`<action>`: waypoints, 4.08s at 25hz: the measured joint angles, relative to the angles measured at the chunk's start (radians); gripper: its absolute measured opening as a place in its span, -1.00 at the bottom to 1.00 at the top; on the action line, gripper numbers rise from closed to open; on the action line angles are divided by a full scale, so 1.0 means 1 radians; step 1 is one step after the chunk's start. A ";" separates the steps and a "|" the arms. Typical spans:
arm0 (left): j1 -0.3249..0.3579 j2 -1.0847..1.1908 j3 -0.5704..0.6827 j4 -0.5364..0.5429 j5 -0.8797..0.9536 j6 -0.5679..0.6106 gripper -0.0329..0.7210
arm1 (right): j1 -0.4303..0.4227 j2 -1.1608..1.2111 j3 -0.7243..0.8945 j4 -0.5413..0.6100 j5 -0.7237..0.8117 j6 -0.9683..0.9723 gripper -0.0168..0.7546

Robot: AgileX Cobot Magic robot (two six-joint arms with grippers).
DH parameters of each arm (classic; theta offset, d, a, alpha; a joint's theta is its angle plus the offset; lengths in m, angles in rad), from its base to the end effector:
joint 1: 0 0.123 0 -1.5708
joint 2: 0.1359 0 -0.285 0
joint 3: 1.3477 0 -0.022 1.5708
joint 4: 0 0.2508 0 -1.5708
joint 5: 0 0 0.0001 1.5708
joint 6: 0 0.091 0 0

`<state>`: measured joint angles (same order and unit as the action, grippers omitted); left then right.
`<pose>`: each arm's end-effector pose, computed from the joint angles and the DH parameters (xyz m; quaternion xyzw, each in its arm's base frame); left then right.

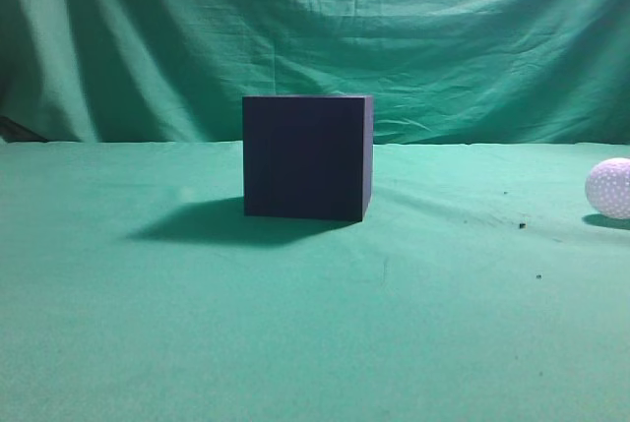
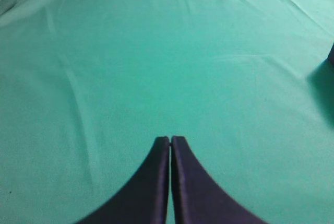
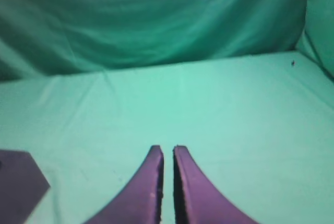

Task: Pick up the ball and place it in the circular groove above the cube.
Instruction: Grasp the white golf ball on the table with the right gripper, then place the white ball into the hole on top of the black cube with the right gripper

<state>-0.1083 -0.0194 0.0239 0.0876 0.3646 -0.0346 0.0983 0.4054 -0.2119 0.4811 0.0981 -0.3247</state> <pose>0.0524 -0.0028 0.1735 0.0527 0.7973 -0.0059 0.6013 0.0958 0.0136 0.2476 0.0073 0.7720 0.0974 0.6281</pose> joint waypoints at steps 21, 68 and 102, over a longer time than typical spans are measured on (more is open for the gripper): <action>0.000 0.000 0.000 0.000 0.000 0.000 -0.91 | 0.000 0.547 -0.388 0.185 0.482 -0.266 -0.83; 0.000 0.000 0.000 0.000 0.000 0.000 -0.91 | 0.191 1.371 -0.852 -0.489 0.705 0.431 -0.16; 0.000 0.000 0.000 0.000 0.000 0.000 -0.91 | 0.578 1.500 -1.323 -0.408 0.822 0.362 -0.01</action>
<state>-0.1083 -0.0194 0.0239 0.0876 0.3646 -0.0346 0.6761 1.9058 -1.5345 0.0727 0.9206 0.0369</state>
